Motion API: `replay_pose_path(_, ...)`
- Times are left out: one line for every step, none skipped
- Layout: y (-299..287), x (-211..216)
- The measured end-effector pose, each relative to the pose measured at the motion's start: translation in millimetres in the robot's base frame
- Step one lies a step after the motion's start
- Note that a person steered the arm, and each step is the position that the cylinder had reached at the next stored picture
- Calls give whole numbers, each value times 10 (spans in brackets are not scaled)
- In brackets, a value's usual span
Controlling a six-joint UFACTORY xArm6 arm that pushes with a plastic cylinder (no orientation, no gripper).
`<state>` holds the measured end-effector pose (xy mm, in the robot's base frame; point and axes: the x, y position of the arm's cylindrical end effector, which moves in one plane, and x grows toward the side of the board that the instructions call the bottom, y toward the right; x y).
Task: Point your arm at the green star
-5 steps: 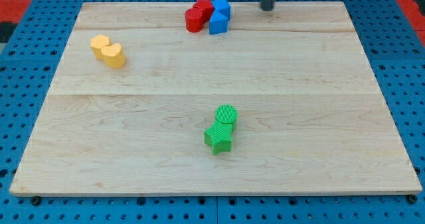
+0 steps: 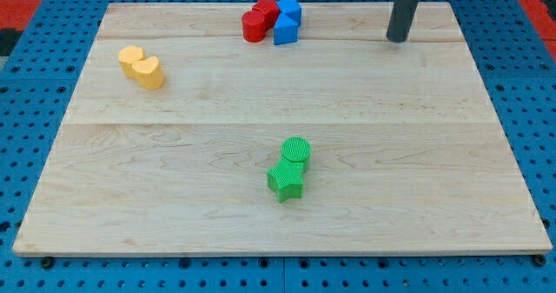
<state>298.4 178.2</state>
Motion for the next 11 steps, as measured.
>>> replay_pose_path(-14, 555)
replay_pose_path(-158, 796)
replay_pose_path(-599, 1021)
replay_pose_path(-741, 1356)
replay_pose_path(-669, 1644)
replay_pose_path(-734, 1940)
replay_pose_path(-875, 2226)
replay_pose_path(-970, 2475)
replay_pose_path(-1116, 2534)
replay_pose_path(-1433, 2499)
replay_pose_path(-1803, 2484)
